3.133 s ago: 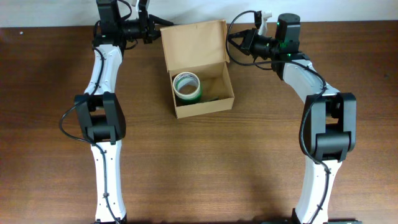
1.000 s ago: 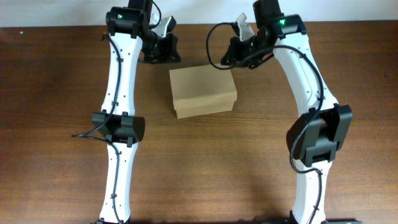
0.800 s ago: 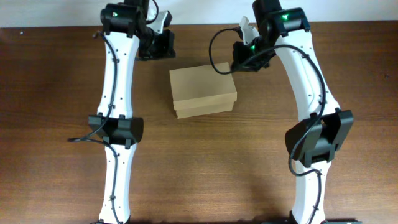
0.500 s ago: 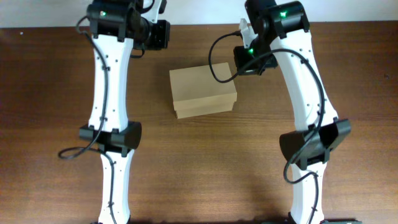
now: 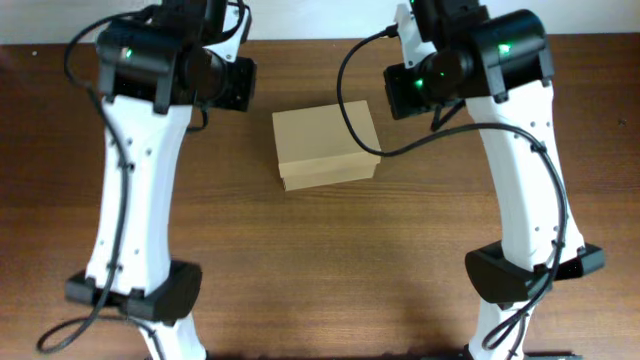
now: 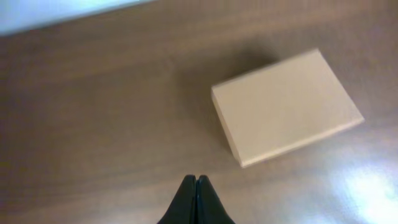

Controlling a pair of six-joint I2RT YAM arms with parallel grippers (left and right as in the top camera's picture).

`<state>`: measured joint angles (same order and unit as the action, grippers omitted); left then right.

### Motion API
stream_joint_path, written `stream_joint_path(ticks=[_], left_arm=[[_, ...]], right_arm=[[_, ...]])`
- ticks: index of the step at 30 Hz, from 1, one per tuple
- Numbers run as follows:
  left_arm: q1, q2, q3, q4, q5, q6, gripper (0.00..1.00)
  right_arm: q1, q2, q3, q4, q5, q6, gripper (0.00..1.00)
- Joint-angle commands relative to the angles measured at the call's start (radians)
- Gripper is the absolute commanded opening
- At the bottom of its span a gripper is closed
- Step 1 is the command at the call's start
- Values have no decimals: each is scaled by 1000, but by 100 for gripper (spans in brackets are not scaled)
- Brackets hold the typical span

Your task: Pack container

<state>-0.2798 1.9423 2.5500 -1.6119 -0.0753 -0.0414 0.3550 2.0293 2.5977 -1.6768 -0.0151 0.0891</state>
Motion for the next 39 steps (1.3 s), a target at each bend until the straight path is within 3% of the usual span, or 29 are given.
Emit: stream_joint_path(ticks=[1,5,10,18,30,39], left_arm=[[1,14,-96,56,-58,44,1],[1,55,-259,158,13,69,2],[1,83,-446,280,219,116,2],[-9,102,-595,349,293,115,2],[-61,105,-769,451,296,110,2],[-43,105,-733,444,235,75,2]], right_arm=[[-3,47,-80,47,17,-7,4],[-3,97,-210,150,-4,-7,4],[-3,111,-360,247,-57,-8,4],[-3,111,-508,346,-64,-7,4],[-3,111,-694,463,-71,-3,4],[-29,97,-565,444,-71,-4,4]])
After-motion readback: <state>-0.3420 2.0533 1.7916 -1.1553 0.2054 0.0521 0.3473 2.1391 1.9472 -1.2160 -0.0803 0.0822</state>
